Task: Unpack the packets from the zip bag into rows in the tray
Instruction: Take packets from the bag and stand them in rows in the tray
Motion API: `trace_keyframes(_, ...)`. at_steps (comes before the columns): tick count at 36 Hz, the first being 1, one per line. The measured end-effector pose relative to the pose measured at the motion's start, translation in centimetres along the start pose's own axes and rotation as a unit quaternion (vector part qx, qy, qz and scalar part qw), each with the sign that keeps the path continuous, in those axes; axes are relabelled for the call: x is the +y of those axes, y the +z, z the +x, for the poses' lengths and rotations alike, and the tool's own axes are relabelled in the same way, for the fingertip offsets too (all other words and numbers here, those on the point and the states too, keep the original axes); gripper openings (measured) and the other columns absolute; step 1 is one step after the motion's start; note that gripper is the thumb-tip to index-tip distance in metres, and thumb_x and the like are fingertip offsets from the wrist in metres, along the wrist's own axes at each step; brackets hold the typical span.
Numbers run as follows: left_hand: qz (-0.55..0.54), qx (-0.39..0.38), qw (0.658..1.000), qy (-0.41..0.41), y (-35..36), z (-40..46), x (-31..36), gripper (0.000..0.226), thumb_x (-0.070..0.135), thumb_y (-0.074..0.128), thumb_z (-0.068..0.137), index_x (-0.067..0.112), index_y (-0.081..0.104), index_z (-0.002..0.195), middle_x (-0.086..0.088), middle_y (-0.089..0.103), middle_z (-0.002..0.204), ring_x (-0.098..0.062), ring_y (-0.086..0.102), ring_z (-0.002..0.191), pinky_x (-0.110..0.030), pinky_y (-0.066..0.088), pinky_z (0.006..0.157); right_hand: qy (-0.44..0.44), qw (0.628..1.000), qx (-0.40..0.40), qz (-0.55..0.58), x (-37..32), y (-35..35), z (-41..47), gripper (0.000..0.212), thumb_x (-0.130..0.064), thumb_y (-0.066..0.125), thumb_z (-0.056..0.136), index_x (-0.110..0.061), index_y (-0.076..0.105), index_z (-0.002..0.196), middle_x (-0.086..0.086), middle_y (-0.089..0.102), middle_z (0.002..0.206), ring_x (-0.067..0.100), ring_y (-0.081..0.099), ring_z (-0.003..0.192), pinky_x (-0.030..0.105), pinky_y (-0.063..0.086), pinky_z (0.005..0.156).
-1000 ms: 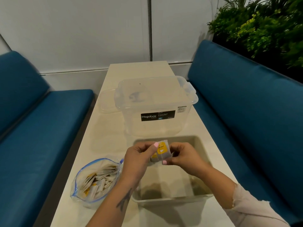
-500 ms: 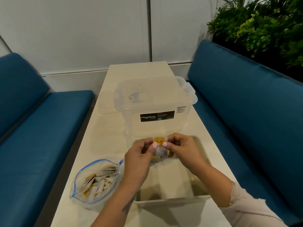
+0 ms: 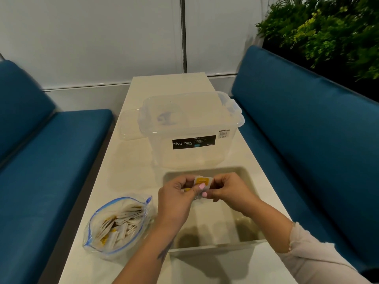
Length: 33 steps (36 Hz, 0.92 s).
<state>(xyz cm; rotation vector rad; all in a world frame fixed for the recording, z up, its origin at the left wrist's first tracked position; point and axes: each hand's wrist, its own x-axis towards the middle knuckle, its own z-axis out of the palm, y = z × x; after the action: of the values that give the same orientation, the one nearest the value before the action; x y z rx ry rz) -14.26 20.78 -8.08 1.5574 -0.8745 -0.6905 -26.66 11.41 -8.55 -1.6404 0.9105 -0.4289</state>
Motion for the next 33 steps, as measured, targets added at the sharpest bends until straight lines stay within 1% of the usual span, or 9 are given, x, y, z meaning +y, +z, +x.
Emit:
trace_keyframes(2,0.018,0.009,1.0,-0.002,-0.3,0.1,0.0,0.028,0.016,0.077,0.073,0.033,0.069,0.092,0.013,0.072,0.088,0.001,0.066,0.085,-0.015,0.052,0.07,0.006,1.0,0.012,-0.017,0.2,-0.2,0.2,0.007,-0.005,0.078,0.074,-0.008,0.073,0.076,0.006,0.069,0.072,0.012,0.057,0.063,0.021,0.048,0.057)
trace_keyframes(4,0.051,0.021,0.998,0.009,-1.0,0.2,-0.1,0.034,0.021,0.077,0.074,0.035,0.065,0.102,0.017,0.068,0.099,0.004,0.061,0.096,-0.018,0.05,0.081,0.01,0.999,0.038,-0.035,0.7,-0.7,0.7,0.018,-0.001,0.075,0.076,-0.018,0.07,0.072,-0.001,0.068,0.069,0.007,0.056,0.057,0.018,0.048,0.054)
trace_keyframes(7,0.129,0.043,0.99,0.046,-2.5,0.0,-0.6,0.032,0.025,0.075,0.076,0.044,0.062,0.098,0.025,0.064,0.096,0.003,0.058,0.098,-0.028,0.049,0.09,0.041,0.993,0.066,-0.09,2.0,-1.3,1.6,0.017,-0.001,0.074,0.078,-0.017,0.068,0.075,-0.004,0.066,0.068,-0.001,0.053,0.049,0.014,0.046,0.051)
trace_keyframes(11,0.236,0.038,0.969,0.059,-3.6,-0.9,-1.7,0.036,0.024,0.072,0.078,0.054,0.056,0.089,0.029,0.06,0.092,-0.003,0.056,0.099,-0.044,0.044,0.094,0.087,0.975,0.061,-0.193,3.8,-1.2,3.0,0.016,-0.01,0.077,0.076,-0.02,0.065,0.077,0.001,0.068,0.076,0.014,0.062,0.064,0.029,0.056,0.064)
trace_keyframes(13,0.281,0.03,0.957,0.068,-3.8,-1.3,-2.4,0.035,0.022,0.071,0.078,0.051,0.055,0.09,0.031,0.058,0.098,-0.005,0.055,0.103,-0.041,0.041,0.094,0.101,0.964,0.058,-0.239,4.2,-0.8,3.6,0.017,-0.014,0.079,0.074,-0.02,0.063,0.073,0.002,0.069,0.077,0.019,0.066,0.073,0.035,0.057,0.072)
trace_keyframes(16,0.336,0.013,0.939,0.076,-3.7,-1.8,-3.4,0.029,0.022,0.07,0.077,0.047,0.06,0.089,0.032,0.055,0.102,-0.003,0.052,0.106,-0.033,0.033,0.091,0.119,0.95,0.056,-0.284,4.6,-0.5,4.0,0.013,-0.017,0.08,0.073,-0.018,0.067,0.076,0.001,0.068,0.075,0.018,0.066,0.074,0.03,0.055,0.069)
trace_keyframes(21,0.381,-0.003,0.92,0.087,-3.1,-2.1,-4.1,0.028,0.02,0.072,0.075,0.044,0.064,0.088,0.032,0.054,0.105,-0.001,0.049,0.108,-0.024,0.017,0.084,0.158,0.95,0.073,-0.261,5.9,-0.1,4.1,0.012,-0.014,0.079,0.074,-0.02,0.069,0.074,0.002,0.069,0.074,0.018,0.068,0.073,0.031,0.057,0.072)
trace_keyframes(26,0.389,0.014,0.918,0.071,-3.9,-2.0,-5.4,0.028,0.021,0.074,0.073,0.043,0.064,0.086,0.029,0.058,0.106,-0.001,0.051,0.107,-0.026,0.017,0.085,0.157,0.949,0.096,-0.256,6.8,1.0,5.4,0.01,-0.018,0.078,0.076,-0.019,0.072,0.084,-0.003,0.064,0.079,0.012,0.058,0.078,0.021,0.041,0.067)
trace_keyframes(33,0.38,0.006,0.922,0.071,-3.8,-2.4,-5.8,0.03,0.019,0.075,0.071,0.044,0.064,0.084,0.03,0.059,0.104,0.0,0.052,0.106,-0.025,0.015,0.083,0.166,0.952,0.108,-0.235,7.2,1.1,5.7,0.015,-0.019,0.078,0.077,-0.017,0.075,0.091,0.001,0.07,0.089,0.014,0.061,0.086,0.023,0.044,0.074)
